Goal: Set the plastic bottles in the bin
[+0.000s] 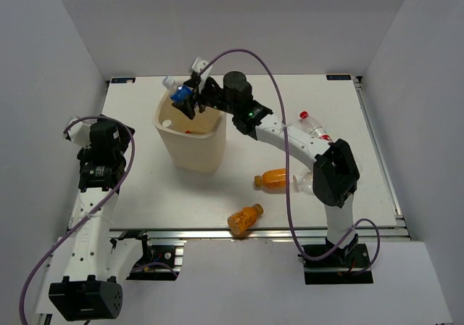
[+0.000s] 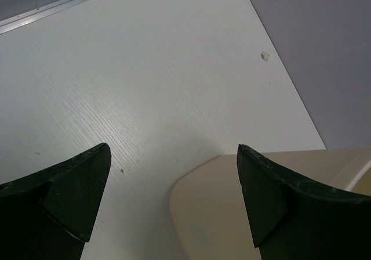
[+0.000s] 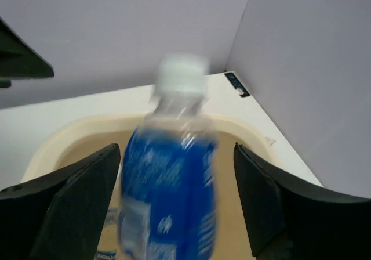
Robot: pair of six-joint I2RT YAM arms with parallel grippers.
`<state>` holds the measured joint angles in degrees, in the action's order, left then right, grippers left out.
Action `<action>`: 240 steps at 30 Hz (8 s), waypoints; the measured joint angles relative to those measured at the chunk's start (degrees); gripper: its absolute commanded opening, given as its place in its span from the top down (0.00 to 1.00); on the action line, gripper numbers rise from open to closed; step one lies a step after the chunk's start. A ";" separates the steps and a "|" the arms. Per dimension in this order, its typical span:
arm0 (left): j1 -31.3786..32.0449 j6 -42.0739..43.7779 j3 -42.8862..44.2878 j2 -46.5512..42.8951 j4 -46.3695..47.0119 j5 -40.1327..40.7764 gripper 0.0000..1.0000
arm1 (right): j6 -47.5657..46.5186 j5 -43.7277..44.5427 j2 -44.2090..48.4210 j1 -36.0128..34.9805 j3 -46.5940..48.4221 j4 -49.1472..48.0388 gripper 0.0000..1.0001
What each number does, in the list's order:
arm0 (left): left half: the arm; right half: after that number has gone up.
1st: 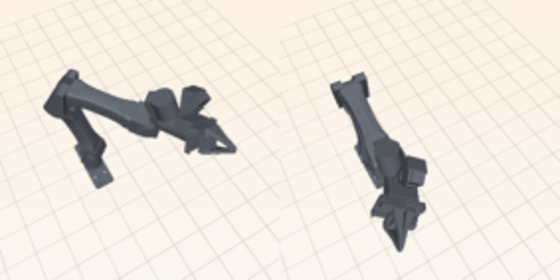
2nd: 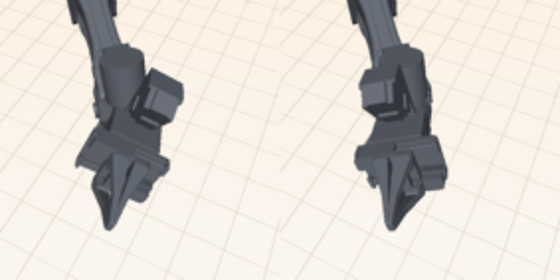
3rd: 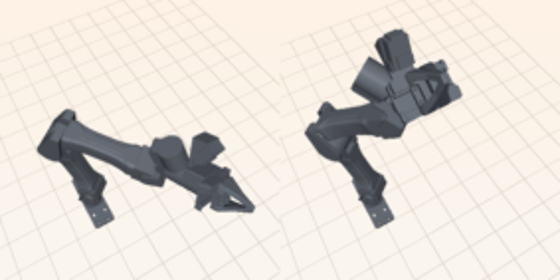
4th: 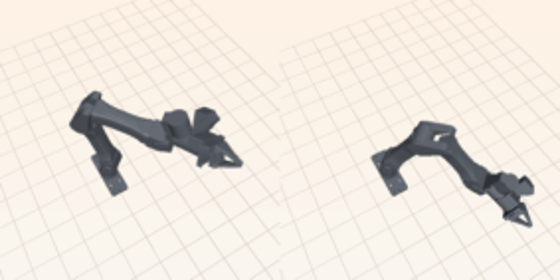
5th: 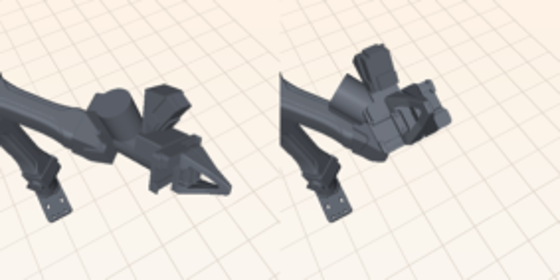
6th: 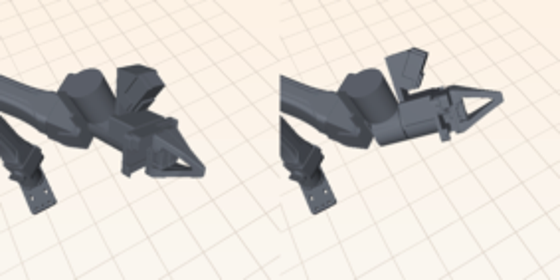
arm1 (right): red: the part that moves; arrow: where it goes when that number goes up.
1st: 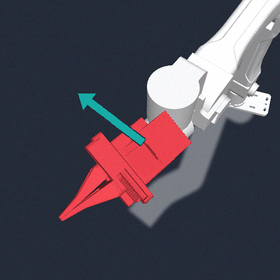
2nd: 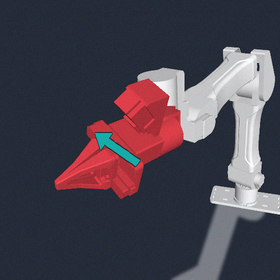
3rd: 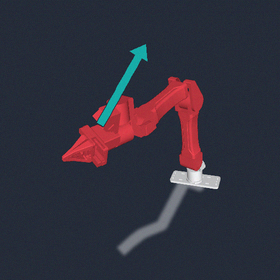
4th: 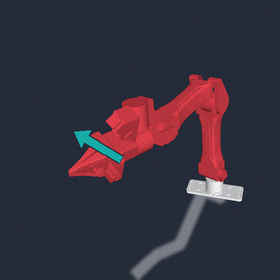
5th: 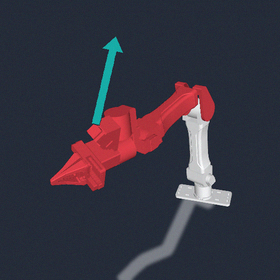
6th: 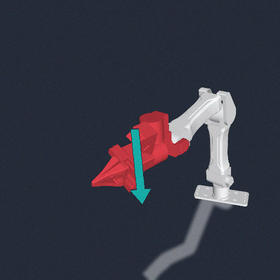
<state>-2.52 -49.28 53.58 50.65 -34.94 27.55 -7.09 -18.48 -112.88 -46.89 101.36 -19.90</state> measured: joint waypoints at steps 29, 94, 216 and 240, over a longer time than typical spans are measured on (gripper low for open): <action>22.84 21.59 5.84 0.33 15.28 -31.19 0.02 | 15.08 14.25 44.26 20.59 -34.42 4.48 0.10; 63.49 31.21 19.02 25.64 16.37 -16.28 1.00 | 25.73 24.28 56.83 29.70 -57.24 14.14 0.11; 6.05 8.24 -5.42 -4.92 12.24 1.75 0.02 | 3.76 7.63 20.87 40.04 -22.01 31.01 0.11; 6.05 7.21 -5.42 -3.08 12.22 3.54 0.02 | -9.11 8.72 0.11 48.48 -24.26 43.04 0.37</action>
<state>3.53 -42.06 48.16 47.57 -22.72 31.09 -16.21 -9.76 -112.77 1.58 77.10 23.14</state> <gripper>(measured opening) 0.982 0.678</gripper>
